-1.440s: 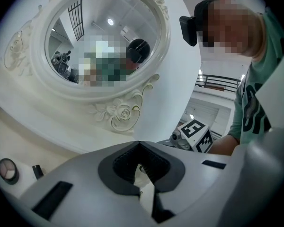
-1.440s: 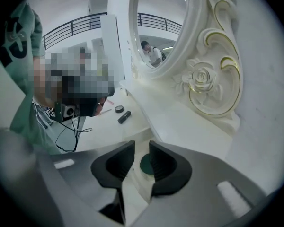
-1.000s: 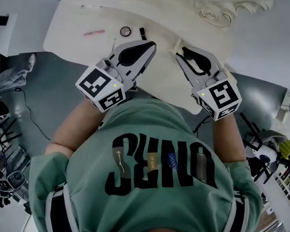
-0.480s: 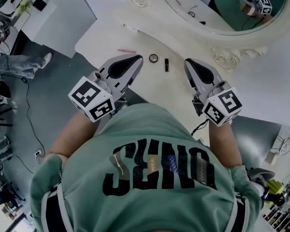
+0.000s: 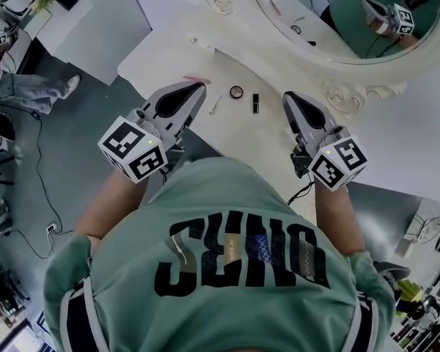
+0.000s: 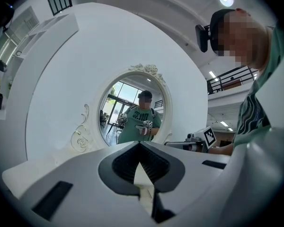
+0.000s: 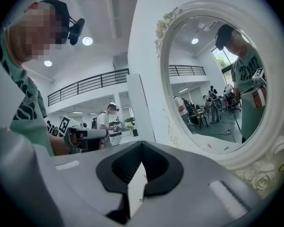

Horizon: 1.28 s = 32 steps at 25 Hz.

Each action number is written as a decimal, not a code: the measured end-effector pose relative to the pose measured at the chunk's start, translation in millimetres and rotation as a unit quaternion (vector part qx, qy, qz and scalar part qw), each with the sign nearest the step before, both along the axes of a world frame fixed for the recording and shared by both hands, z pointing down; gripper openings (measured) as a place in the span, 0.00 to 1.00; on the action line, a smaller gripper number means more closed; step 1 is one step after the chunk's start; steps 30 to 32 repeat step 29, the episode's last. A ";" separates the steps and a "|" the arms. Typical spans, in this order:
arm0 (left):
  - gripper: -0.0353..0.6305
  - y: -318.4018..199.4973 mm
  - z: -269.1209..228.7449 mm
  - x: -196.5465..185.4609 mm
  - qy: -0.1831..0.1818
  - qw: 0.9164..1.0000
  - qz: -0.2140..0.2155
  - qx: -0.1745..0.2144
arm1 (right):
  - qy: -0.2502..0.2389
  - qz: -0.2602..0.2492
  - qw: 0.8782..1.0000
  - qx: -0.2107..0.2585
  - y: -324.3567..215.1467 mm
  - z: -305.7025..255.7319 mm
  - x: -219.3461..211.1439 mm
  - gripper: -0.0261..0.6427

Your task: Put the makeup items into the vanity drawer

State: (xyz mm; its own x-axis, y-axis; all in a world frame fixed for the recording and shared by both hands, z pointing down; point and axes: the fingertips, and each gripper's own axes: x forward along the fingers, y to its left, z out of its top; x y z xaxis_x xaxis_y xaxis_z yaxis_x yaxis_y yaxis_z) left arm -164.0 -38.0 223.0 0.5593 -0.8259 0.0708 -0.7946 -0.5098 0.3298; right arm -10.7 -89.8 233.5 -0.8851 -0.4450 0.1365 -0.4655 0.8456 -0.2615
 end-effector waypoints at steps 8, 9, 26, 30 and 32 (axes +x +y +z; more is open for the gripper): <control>0.05 3.1 4.0 1.5 -0.003 1.000 0.000 -0.002 | 0.003 0.002 1.000 0.002 1.7 2.2 1.1 0.05; 0.05 2.8 4.7 1.9 -0.003 1.000 0.000 -0.002 | 0.003 0.003 1.000 0.003 1.3 2.8 1.4 0.05; 0.05 2.7 3.7 -0.3 0.002 1.000 -0.005 -0.002 | 0.011 0.010 1.000 0.015 -2.1 1.4 5.3 0.05; 0.05 2.4 1.5 -0.5 0.002 1.000 -0.005 -0.001 | 0.011 0.010 1.000 0.016 -2.7 -0.8 5.4 0.05; 0.05 2.4 1.5 -0.5 0.002 1.000 -0.005 -0.001 | 0.011 0.010 1.000 0.016 -2.7 -0.8 5.4 0.05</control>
